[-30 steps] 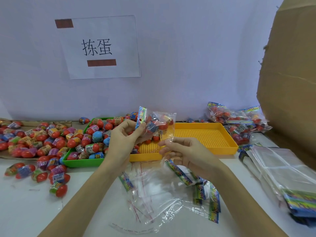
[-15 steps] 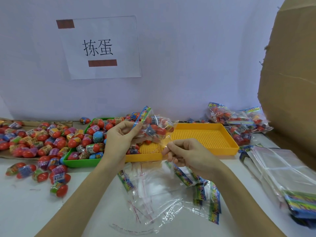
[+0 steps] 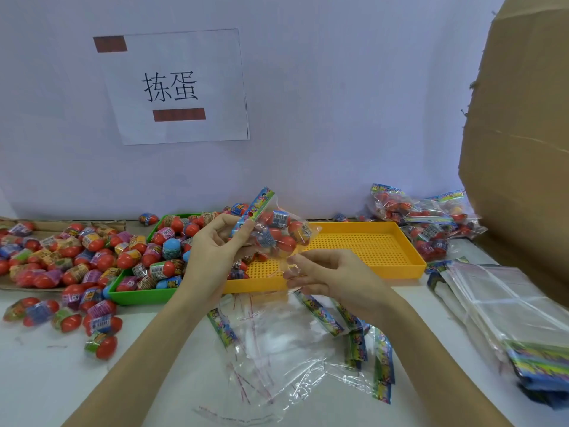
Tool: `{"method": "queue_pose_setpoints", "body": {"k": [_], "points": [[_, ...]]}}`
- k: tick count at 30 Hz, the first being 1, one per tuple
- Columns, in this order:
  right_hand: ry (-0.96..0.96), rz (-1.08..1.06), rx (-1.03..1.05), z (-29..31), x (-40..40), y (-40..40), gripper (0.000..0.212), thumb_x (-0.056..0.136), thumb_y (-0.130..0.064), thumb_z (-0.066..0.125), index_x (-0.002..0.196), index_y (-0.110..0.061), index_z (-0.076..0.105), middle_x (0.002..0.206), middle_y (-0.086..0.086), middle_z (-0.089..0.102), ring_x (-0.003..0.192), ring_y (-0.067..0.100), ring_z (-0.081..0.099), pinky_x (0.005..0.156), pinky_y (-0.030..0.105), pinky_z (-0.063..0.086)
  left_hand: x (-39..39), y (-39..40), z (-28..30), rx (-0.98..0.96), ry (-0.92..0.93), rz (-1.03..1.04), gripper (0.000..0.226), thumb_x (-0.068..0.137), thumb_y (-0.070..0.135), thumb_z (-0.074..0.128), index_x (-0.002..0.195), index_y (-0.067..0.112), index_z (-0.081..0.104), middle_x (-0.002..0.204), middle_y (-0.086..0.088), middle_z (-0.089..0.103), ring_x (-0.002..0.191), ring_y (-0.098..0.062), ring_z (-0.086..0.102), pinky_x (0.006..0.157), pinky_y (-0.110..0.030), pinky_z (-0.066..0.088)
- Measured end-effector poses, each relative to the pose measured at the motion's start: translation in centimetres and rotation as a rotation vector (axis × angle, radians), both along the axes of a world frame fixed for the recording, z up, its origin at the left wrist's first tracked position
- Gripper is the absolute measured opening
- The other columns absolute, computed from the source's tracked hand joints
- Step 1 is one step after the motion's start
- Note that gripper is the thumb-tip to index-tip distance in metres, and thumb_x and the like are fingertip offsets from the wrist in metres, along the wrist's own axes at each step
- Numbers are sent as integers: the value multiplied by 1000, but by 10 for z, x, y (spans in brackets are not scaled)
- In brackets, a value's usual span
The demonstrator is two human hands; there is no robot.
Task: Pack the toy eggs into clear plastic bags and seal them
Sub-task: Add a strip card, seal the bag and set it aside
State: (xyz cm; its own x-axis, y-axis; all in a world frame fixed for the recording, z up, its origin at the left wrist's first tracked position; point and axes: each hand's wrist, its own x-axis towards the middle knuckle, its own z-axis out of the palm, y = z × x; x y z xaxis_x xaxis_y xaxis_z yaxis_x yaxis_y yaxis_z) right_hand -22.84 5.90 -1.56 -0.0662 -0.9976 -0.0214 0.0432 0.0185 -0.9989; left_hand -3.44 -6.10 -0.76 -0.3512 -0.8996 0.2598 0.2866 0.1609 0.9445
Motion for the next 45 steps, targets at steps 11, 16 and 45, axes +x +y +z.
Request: {"method": "queue_pose_setpoints", "body": {"k": [11, 16, 45], "points": [[-511, -11, 127, -4, 9, -4, 26, 77, -1, 79, 101, 6, 80, 117, 26, 75, 102, 30, 78, 79, 27, 63, -7, 8, -1, -21, -4, -5, 24, 93, 24, 73, 107, 5, 70, 104, -10, 81, 94, -23, 80, 74, -24, 63], [-384, 65, 139, 4, 4, 1, 62, 83, -10, 85, 137, 2, 56, 125, 23, 73, 116, 39, 72, 96, 44, 61, -4, 9, 2, -34, -21, 5, 27, 91, 28, 75, 106, 6, 70, 101, -8, 81, 91, -21, 80, 72, -24, 63], [-57, -469, -154, -1, 5, -3, 14, 101, -15, 68, 110, -4, 71, 92, 11, 81, 86, 27, 80, 75, 37, 67, 2, 3, -3, -25, -291, -190, 40, 87, 2, 83, 122, 20, 72, 106, -4, 83, 102, -19, 80, 83, -19, 61]]}}
